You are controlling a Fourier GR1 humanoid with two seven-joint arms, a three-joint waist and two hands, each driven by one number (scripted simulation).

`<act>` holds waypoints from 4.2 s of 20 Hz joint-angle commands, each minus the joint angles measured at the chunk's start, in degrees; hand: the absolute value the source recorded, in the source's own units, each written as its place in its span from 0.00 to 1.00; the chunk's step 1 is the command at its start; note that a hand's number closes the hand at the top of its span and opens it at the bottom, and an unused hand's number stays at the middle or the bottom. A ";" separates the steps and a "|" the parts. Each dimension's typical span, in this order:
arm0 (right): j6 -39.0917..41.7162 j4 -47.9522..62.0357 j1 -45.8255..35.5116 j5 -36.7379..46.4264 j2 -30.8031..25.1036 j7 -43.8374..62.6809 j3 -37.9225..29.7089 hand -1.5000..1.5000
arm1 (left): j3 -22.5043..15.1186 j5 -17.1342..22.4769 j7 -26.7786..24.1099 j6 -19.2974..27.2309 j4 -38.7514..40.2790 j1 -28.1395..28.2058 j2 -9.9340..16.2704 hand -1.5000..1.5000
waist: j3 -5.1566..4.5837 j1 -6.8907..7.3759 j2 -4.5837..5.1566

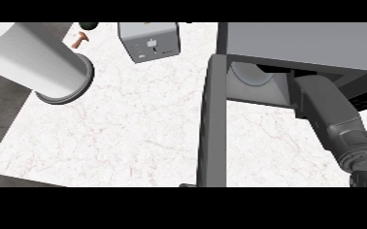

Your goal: Pick up the milk, place it into the microwave and close the microwave

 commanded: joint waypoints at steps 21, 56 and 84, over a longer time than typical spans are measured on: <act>0.16 2.30 -3.22 -0.36 -6.06 -0.10 0.85 1.00 | -0.76 -5.14 -0.02 -0.65 2.36 -4.69 2.11 0.00 | 0.46 2.22 2.57; -7.50 0.45 -11.18 -2.18 4.50 4.33 0.95 0.00 | -7.45 -12.59 0.56 -4.91 6.98 -6.19 -1.01 0.00 | 0.09 1.05 0.06; 29.72 -3.23 8.12 -9.51 13.62 -10.23 -1.88 0.00 | -20.90 -33.41 -7.23 -22.51 14.26 -4.33 -13.45 0.00 | -0.14 -8.88 -3.70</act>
